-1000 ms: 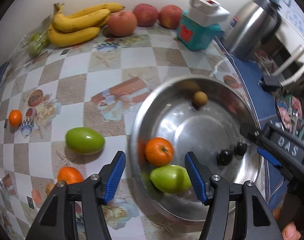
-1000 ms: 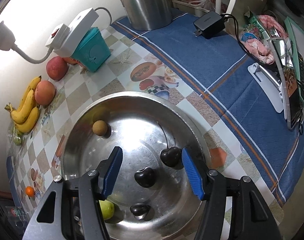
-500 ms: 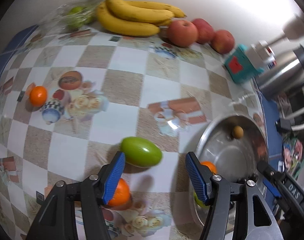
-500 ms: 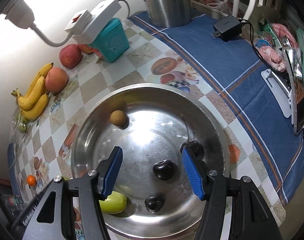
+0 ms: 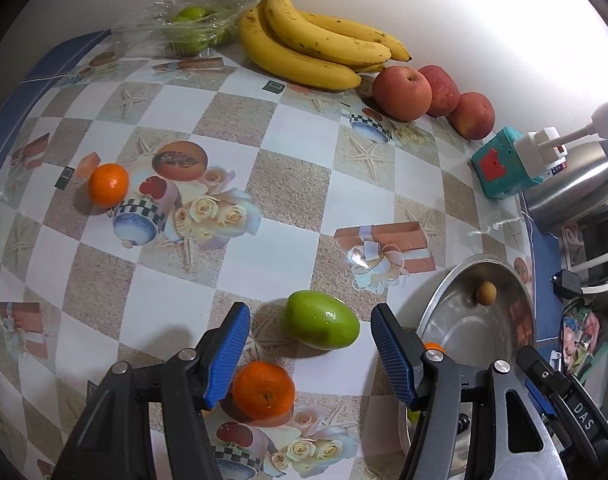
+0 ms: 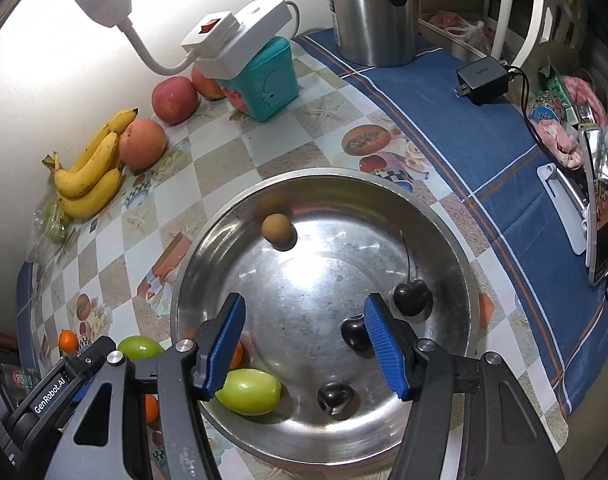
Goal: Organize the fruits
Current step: 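Withdraw both tools from the bowl toward the remaining fruit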
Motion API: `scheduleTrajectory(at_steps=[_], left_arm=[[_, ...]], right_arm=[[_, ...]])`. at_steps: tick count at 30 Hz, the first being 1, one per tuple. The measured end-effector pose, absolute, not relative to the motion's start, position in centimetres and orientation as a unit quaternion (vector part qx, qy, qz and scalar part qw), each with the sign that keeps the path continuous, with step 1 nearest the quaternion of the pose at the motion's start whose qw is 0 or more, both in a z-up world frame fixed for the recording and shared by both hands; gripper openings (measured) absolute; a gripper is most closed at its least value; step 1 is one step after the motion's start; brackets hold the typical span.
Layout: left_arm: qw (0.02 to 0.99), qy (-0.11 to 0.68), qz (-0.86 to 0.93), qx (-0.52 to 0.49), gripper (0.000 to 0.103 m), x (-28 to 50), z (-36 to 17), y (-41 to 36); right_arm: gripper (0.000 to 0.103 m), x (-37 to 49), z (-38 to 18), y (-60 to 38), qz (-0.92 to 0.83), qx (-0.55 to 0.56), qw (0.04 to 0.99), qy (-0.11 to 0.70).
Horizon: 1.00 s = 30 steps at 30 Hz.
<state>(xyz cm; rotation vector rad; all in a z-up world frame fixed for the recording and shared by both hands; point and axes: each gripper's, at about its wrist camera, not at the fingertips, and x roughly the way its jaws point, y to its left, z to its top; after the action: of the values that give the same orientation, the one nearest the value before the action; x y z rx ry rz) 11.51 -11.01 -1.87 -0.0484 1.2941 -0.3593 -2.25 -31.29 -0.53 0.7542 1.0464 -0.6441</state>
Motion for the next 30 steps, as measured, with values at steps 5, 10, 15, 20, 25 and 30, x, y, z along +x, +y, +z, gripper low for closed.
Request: scheduleTrajectory(at_steps=[5,10,15,20,25,30], left_arm=[[0.783,0.601,-0.160,-0.021,0.069,11.5,-2.0,-10.9],[0.784,0.605,-0.138,-0.018,0.102,11.7,-2.4,-10.6],[0.787,0.605,-0.118,-0.006,0.103,11.8,-2.8,-10.2],[0.792,0.600,-0.112,0.004,0.103,11.8,-2.8,-10.2],[0.796,0.596,-0.110,0.010,0.103,11.7,-2.6,-10.3],[0.797,0.594,-0.108,0.013,0.103,11.7,-2.4,-10.3]], right_arm=[[0.064,-2.2,-0.9,-31.2,-0.295,0.343,0.748,0.486],[0.083,-2.1,-1.3,-31.2,-0.295,0.342,0.745,0.491],[0.084,-2.0,-1.4,-31.1,-0.294,0.340,0.745,0.493],[0.093,-1.9,-1.4,-30.9,-0.290,0.338,0.748,0.493],[0.101,-1.8,-1.6,-30.7,-0.284,0.338,0.750,0.493],[0.101,-1.7,-1.4,-30.6,-0.284,0.333,0.753,0.491]])
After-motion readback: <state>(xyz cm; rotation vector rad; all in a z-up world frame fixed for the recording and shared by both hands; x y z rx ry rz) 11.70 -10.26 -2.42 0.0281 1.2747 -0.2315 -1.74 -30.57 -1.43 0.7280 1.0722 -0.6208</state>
